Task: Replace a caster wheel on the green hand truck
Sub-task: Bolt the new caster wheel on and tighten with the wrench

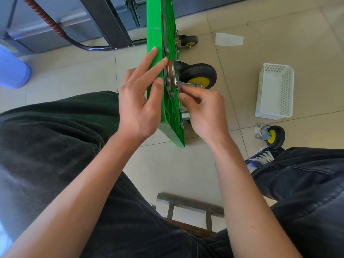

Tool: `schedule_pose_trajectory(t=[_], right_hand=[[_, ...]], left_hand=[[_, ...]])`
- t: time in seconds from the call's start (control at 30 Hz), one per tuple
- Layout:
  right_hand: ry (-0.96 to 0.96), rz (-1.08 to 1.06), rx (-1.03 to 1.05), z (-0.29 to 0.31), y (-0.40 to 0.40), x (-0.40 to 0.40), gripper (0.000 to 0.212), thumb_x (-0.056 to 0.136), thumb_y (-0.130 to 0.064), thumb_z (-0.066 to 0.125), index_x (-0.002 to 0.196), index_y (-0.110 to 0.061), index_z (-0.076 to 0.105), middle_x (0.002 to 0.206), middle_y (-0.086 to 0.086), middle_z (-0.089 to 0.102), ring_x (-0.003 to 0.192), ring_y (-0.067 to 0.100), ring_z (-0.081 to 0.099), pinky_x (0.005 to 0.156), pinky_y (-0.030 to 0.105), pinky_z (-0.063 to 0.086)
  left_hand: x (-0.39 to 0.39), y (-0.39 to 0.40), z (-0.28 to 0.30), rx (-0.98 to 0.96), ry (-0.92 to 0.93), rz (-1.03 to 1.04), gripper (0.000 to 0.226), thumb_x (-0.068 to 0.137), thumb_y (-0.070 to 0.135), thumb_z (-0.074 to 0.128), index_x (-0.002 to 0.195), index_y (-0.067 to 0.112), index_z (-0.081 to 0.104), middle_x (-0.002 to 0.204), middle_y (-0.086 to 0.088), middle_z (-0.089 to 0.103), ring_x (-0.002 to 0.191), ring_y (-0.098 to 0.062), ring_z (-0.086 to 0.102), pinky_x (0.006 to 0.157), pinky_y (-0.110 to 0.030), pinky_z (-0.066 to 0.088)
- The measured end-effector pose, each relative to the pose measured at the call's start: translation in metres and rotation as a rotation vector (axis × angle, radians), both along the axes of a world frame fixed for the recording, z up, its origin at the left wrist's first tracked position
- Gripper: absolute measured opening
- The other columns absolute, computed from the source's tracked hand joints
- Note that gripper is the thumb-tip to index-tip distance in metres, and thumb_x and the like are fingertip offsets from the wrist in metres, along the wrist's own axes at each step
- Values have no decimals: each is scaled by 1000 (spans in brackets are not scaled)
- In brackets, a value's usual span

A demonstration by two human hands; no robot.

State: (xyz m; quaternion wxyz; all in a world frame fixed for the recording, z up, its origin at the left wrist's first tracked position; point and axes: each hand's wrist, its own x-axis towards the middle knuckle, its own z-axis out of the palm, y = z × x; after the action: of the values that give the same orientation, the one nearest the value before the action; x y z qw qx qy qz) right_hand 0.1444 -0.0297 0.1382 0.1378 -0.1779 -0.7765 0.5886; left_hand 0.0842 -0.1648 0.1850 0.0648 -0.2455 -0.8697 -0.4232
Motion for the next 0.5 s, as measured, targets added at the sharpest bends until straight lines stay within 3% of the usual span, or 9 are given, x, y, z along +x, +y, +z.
schedule_pose_trajectory(t=[0.2,0.5], right_hand=[[25,-25,-3,-7,-14,-3,24,96,-13,68,118,-16,77,107,-10,77,99,3,70,89,32,57],[20,-55,-22,-5,-24,-9,23,97,-14,66,117,-14,78,107,-5,78,98,9,72,90,36,58]], left_hand=[[-1,-1,-1,4,-5,7,38,102,16,45,136,21,63,152,3,50,129,-5,47,104,-24,42],[-1,-2,0,-4,0,-3,39,101,17,45,136,19,64,152,3,50,129,-8,48,104,-20,39]])
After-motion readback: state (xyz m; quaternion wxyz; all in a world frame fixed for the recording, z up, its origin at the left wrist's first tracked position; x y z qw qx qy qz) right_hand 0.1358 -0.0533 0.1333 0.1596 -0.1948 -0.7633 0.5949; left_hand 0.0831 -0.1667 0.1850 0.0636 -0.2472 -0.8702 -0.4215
